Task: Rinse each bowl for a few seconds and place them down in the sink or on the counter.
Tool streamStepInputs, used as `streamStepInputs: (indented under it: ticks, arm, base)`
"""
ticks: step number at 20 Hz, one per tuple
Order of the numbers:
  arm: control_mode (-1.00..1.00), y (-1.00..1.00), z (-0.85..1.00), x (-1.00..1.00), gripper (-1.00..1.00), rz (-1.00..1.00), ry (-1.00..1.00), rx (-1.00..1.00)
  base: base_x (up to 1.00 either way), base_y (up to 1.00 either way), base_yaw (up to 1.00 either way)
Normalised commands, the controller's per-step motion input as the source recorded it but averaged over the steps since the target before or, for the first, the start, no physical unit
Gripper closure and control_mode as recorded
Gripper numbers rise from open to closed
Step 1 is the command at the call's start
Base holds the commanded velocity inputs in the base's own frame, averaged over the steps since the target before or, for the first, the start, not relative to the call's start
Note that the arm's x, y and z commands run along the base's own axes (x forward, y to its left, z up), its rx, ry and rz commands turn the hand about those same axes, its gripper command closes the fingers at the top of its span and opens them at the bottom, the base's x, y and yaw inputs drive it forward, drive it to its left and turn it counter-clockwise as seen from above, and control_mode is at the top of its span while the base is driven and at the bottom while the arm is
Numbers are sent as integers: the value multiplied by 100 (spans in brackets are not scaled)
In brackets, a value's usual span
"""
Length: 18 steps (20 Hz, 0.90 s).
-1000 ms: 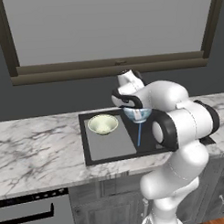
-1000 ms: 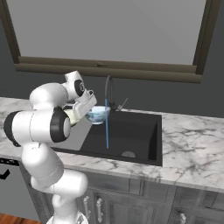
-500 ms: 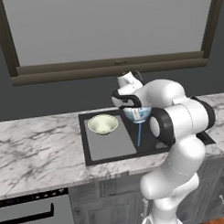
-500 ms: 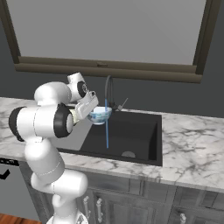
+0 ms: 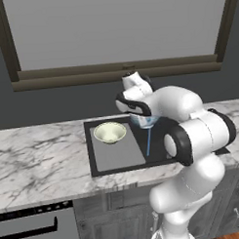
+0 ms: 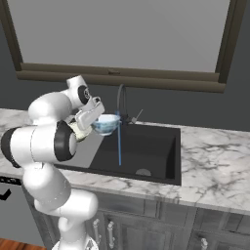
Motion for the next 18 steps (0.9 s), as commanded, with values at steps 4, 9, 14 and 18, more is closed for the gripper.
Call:
streamStepInputs:
  ticks: [4,9,14,18]
  arm:
    - [-100,50,34,-16,100,1,0,0]
    - [-100,48,46,-20,100,4,0,0]
    - [-100,51,39,-28,100,11,2,0]
    - [-100,38,21,-42,100,25,1,0]
  base:
    - [0,0,0]
    - [0,0,0]
    - [0,0,0]
    - [0,0,0]
